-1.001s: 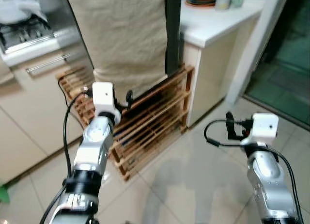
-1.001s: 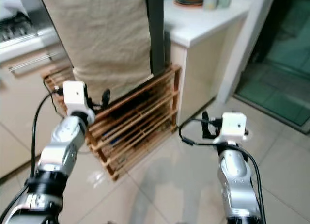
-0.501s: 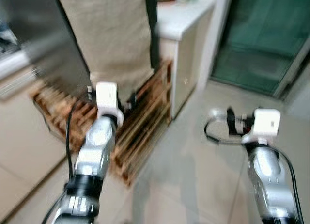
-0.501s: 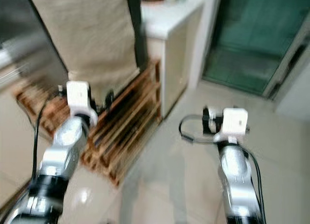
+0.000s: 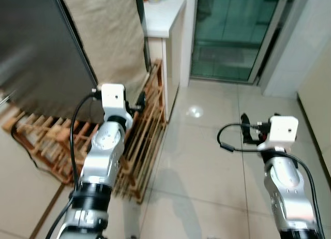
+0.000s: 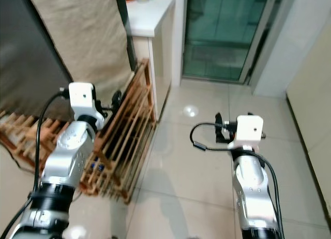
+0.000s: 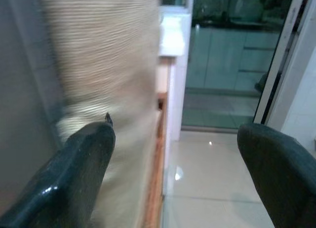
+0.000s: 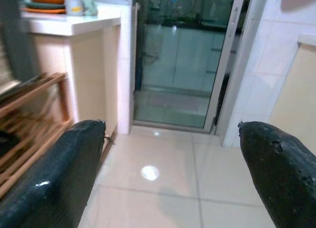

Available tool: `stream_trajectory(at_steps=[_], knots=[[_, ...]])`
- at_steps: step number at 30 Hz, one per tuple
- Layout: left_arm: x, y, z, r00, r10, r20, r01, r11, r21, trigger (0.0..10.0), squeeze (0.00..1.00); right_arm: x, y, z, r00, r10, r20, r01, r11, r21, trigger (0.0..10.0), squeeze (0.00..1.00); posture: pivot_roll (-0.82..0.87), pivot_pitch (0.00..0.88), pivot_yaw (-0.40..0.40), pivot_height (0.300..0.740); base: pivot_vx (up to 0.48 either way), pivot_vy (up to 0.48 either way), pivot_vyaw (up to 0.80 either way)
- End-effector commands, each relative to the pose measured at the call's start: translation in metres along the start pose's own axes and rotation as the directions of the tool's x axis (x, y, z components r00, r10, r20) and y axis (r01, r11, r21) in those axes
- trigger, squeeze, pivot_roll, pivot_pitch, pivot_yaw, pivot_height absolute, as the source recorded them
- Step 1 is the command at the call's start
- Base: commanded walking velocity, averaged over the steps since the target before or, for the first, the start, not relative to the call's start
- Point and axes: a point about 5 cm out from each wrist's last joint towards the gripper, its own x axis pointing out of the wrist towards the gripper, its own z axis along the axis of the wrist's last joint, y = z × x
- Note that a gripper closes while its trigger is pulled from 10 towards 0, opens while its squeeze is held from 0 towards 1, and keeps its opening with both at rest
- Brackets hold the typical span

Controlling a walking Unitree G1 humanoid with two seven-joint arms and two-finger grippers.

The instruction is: Restocking fridge

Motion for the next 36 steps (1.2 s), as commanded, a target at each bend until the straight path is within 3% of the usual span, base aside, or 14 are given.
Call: stream_trajectory(at_steps=[1, 5, 12, 19, 22, 28, 36], knots=[[0.001, 0.000, 0.006, 1.000, -0.006, 0.027, 0.006, 1.000, -0.012, 10.0, 0.00, 0.004, -0.001, 0.006, 1.000, -0.002, 0.029, 0.002, 1.000, -0.006, 10.0, 0.00, -0.07, 0.000, 0.061, 0.740, 0.000, 0.480, 0.00], [-0.001, -0.008, 0.015, 0.996, -0.031, 0.082, 0.033, 0.999, -0.023, 10.0, 0.00, 0.005, 0.002, 0.013, 0.998, 0.025, 0.054, -0.024, 0.999, -0.022, 10.0, 0.00, -0.07, 0.000, 0.060, 0.740, 0.000, 0.240, 0.00], [-0.001, -0.015, 0.022, 0.994, -0.051, 0.101, 0.053, 0.998, -0.020, 10.0, 0.00, 0.006, 0.003, 0.016, 0.997, 0.032, 0.066, -0.031, 0.999, -0.027, 10.0, 0.00, -0.07, 0.000, 0.056, 0.740, 0.000, 0.000, 0.00], [0.011, -0.026, 0.020, 0.997, -0.056, 0.046, 0.058, 0.997, -0.057, 10.0, 0.00, 0.007, 0.002, 0.015, 0.998, 0.025, 0.059, -0.023, 0.999, -0.024, 10.0, 0.00, -0.07, 0.000, 0.053, 0.740, 0.000, 0.000, 0.00], [0.022, -0.035, 0.028, 0.997, -0.063, 0.047, 0.066, 0.994, -0.087, 10.0, 0.00, 0.008, 0.002, 0.015, 0.998, 0.024, 0.057, -0.023, 0.999, -0.023, 10.0, 0.00, -0.08, 0.000, 0.065, 0.740, 0.000, 0.000, 0.00], [0.023, -0.042, 0.032, 0.990, -0.132, 0.057, 0.135, 0.989, -0.059, 10.0, 0.00, 0.006, 0.001, 0.015, 0.998, 0.016, 0.056, -0.015, 1.000, -0.025, 10.0, 0.00, -0.09, 0.000, 0.071, 0.740, 0.000, 0.000, 0.00], [0.029, -0.054, 0.035, 0.987, -0.147, 0.065, 0.151, 0.986, -0.066, 10.0, 0.00, 0.003, 0.001, 0.012, 0.999, 0.020, 0.045, -0.019, 0.999, -0.028, 10.0, 0.00, -0.09, 0.000, 0.065, 0.740, 0.000, 0.000, 0.00]])
